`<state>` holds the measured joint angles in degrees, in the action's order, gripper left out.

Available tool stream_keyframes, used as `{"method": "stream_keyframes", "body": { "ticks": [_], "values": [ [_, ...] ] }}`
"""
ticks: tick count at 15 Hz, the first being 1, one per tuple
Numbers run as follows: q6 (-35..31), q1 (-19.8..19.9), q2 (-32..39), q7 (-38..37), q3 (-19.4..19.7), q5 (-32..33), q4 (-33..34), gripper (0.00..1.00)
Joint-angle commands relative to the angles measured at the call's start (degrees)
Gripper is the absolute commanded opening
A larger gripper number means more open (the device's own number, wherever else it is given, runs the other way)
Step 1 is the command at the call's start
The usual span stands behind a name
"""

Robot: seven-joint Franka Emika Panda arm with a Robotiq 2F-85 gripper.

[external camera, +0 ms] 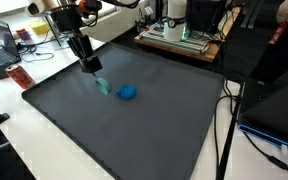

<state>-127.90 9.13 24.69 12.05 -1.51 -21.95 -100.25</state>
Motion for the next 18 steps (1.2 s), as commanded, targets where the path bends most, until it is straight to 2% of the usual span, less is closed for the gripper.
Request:
{"method": "stream_keyframes", "body": {
  "ticks": [1,4,5,10,18],
  "values": [
    [0.23,0.07,0.08,-0.03,-0.09,0.07,0.23,0.47],
    [0.24,0.01,0.09,-0.02,-0.35,0.02,0.28,0.47],
    [0.88,0.23,0.33,0.12,-0.47,-0.33,0.59,0.22],
    [8.01,1.71,1.47,1.28,-0.88,-2.18,2.71,0.22],
    [12.15,5.51,6.97,5.45,-1.75,-9.97,8.08,0.22]
  ]
}}
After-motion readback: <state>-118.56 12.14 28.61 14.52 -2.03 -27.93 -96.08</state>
